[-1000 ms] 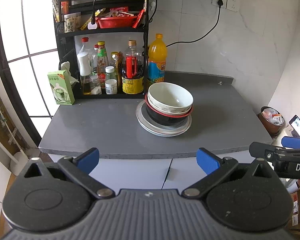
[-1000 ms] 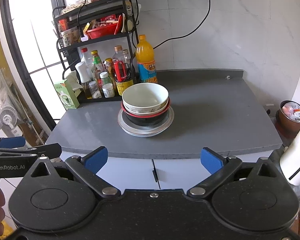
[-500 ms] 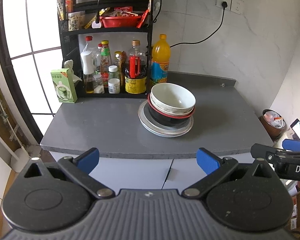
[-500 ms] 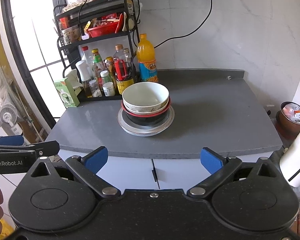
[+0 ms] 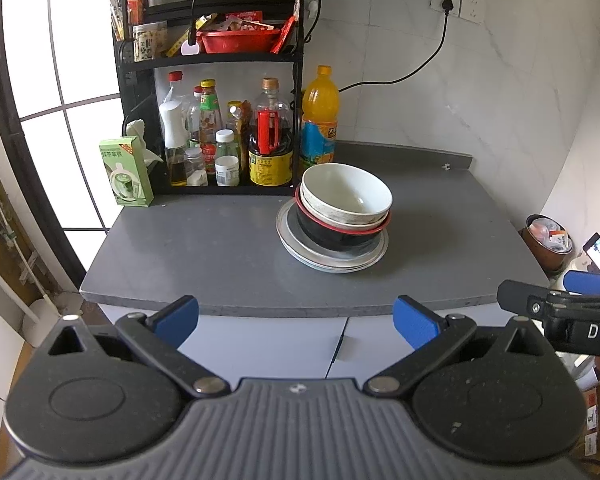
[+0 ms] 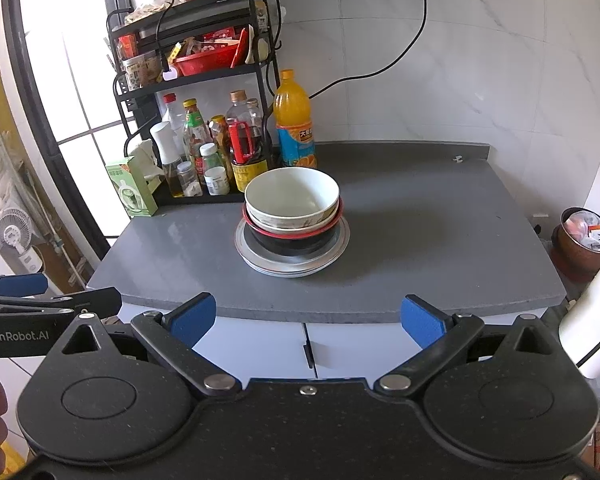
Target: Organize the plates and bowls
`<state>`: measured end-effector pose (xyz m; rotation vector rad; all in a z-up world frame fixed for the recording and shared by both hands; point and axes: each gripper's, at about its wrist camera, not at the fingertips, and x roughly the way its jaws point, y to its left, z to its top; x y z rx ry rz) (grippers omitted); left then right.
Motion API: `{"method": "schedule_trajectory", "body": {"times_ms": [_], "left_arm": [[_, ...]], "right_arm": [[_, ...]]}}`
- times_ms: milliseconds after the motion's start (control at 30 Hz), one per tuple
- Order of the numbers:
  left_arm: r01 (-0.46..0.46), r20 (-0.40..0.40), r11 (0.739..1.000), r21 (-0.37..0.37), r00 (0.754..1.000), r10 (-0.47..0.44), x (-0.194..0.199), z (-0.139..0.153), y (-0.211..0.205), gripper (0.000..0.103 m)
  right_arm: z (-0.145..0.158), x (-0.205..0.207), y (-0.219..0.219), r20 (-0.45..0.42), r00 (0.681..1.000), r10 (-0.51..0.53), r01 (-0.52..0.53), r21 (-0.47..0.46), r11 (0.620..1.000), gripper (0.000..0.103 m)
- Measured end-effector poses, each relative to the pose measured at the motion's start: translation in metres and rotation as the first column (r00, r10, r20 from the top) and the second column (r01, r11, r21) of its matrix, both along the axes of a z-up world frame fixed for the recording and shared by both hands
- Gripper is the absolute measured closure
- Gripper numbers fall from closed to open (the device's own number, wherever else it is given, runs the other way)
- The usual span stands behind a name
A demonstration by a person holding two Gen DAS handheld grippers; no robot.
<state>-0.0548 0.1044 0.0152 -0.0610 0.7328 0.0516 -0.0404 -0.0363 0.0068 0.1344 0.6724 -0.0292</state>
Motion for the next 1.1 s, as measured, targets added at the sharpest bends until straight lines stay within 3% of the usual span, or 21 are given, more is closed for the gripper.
{"method": "schedule_trajectory", "body": {"times_ms": [1100], "left_arm": [[0.011, -0.012, 1.000, -0.004, 1.000, -0.011, 0.018, -0.008, 0.007, 0.000]], "right_arm": [[-0.004, 0.016, 0.001, -0.014, 1.000, -0.028, 0.027, -0.009, 1.000, 0.004]]}}
